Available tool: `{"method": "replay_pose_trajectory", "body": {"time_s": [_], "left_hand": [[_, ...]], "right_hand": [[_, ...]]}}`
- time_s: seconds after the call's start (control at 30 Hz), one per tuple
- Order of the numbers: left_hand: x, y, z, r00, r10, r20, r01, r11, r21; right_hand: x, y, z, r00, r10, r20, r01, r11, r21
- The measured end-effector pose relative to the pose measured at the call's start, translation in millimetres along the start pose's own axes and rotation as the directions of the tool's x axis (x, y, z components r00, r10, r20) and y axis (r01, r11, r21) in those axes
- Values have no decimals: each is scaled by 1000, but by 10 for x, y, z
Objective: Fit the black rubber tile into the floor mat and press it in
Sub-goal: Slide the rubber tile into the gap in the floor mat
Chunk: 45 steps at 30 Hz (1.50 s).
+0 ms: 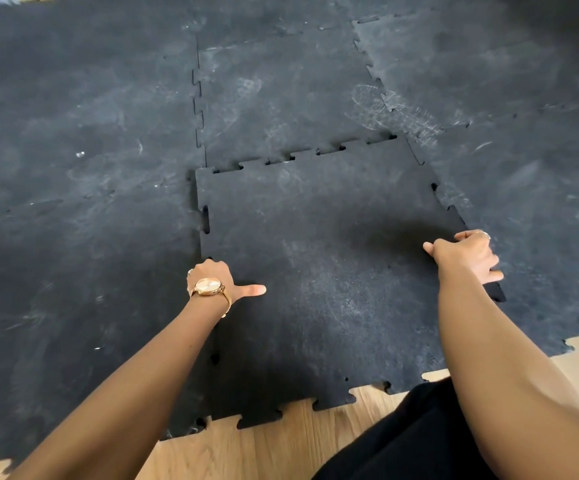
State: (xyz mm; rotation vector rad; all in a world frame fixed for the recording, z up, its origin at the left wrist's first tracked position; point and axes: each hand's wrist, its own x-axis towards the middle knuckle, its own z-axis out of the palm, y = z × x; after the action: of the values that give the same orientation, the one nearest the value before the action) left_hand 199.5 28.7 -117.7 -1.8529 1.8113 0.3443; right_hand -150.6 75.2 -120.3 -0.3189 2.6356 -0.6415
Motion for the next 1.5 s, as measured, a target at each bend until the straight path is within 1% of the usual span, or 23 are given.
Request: {"method": "replay_pose_trajectory", "body": {"time_s": [0.33, 0.43, 0.47, 0.5, 0.57, 0.63, 0.67, 0.7, 0.77, 0.83, 0.87, 0.9, 0.93, 1.0, 1.07, 1.27, 1.37, 1.4, 1.5], "left_hand": [[-7, 6, -51, 999, -25, 20, 26, 996, -85], [7, -21, -44, 999, -30, 31, 32, 995, -96], [2, -9, -50, 999, -32, 26, 34, 998, -59], [-5, 12, -55, 999, -35, 14, 35, 999, 15], [1, 102, -107, 999, -37, -1, 37, 981, 193], [26, 215, -218, 999, -42, 2, 39, 952, 305], [52, 285, -292, 999, -32, -25, 38, 944, 329], [81, 370, -368, 997, -2, -75, 27, 943, 333], [120, 613, -534, 973, 119, -198, -61, 959, 277], [195, 993, -697, 909, 325, -262, -287, 942, 172], [247, 1196, -776, 869, 423, -258, -404, 906, 125], [318, 1407, -843, 833, 503, -231, -491, 864, 111], [395, 1584, -897, 812, 551, -193, -538, 834, 121], [575, 1882, -981, 810, 575, -115, -557, 816, 155], [780, 2099, -1071, 823, 561, -85, -544, 823, 162], [1071, 2529, -1324, 848, 528, 50, -530, 842, 98], [1072, 2634, -1260, 865, 501, 43, -502, 863, 56], [1101, 2623, -1237, 859, 510, 37, -511, 858, 47], [1229, 2501, -1187, 807, 590, 24, -591, 807, 11]], "right_hand": [[-26, -34, -6, 997, -46, -60, 39, 994, -106], [-8, 34, 38, 998, -51, -35, 47, 994, -104], [-14, 74, 54, 998, -53, -24, 51, 994, -93], [-32, 116, 75, 997, -64, -30, 61, 994, -86], [-69, 162, 121, 988, -116, -100, 106, 989, -100], [-132, 148, 143, 978, -149, -146, 128, 982, -140], [-146, 119, 160, 982, -149, -115, 129, 978, -163], [-152, 84, 187, 989, -144, -47, 131, 970, -206], [-146, -12, 256, 983, -153, 104, 179, 924, -338], [-67, -93, 290, 967, -176, 183, 238, 878, -415], [-23, -124, 292, 956, -195, 219, 273, 863, -425], [26, -137, 288, 940, -218, 261, 314, 851, -421], [59, -146, 288, 921, -237, 308, 354, 840, -411], [121, -146, 282, 896, -246, 370, 391, 831, -396], [160, -143, 287, 888, -242, 391, 403, 819, -408], [223, -218, 326, 881, -193, 433, 404, 783, -472], [236, -233, 330, 880, -178, 439, 400, 777, -487], [233, -239, 335, 884, -178, 432, 397, 775, -491], [199, -256, 318, 900, -181, 396, 384, 759, -526]]}}
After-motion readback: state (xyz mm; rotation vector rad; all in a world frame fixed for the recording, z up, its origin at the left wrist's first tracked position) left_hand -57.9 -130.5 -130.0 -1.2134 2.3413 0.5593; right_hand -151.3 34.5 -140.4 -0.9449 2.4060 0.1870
